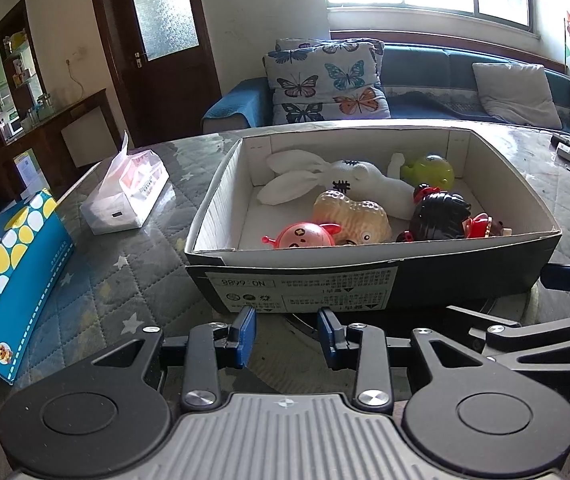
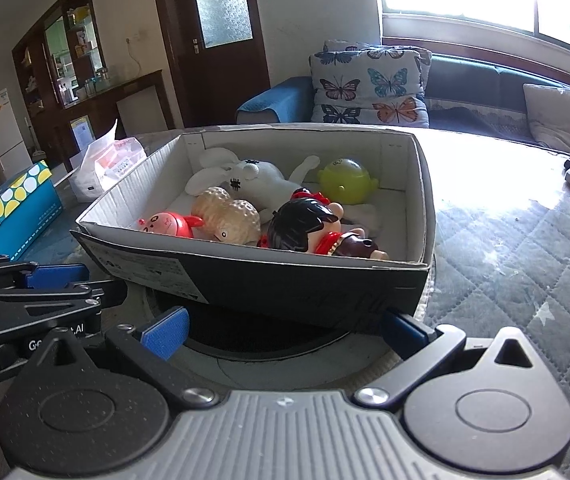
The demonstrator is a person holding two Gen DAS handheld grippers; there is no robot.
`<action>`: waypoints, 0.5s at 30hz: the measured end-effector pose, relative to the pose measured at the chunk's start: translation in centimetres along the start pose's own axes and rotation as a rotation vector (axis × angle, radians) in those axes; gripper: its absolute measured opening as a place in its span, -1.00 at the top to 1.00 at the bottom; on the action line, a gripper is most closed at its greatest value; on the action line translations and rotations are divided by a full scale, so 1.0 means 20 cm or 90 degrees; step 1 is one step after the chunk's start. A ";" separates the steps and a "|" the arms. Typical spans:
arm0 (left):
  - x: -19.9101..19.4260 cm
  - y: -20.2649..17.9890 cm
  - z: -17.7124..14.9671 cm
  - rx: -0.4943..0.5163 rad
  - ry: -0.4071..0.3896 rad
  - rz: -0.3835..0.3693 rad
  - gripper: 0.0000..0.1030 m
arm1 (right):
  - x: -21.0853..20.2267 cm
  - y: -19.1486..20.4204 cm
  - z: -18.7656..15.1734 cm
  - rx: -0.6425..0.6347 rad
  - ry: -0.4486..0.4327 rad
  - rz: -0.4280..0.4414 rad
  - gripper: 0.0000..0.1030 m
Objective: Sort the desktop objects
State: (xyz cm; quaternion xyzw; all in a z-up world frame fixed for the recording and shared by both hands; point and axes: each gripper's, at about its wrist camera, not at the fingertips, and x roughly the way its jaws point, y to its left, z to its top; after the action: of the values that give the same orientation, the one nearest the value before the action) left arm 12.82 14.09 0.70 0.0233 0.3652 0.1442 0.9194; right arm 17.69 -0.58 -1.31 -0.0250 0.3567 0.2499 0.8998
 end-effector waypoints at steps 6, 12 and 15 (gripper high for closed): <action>0.02 0.00 0.01 0.001 0.005 0.004 0.29 | 0.02 0.00 0.01 0.001 0.006 -0.003 -1.00; 0.03 0.00 0.01 0.001 0.006 0.004 0.29 | 0.04 0.00 0.02 0.004 0.011 -0.006 -1.00; 0.04 0.01 0.02 -0.003 0.008 -0.002 0.29 | 0.04 0.00 0.02 0.005 0.012 -0.006 -1.00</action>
State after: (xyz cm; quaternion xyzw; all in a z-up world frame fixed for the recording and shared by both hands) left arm 13.58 14.49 0.42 0.0196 0.3710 0.1439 0.9172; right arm 18.43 -0.25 -1.59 -0.0259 0.3663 0.2441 0.8976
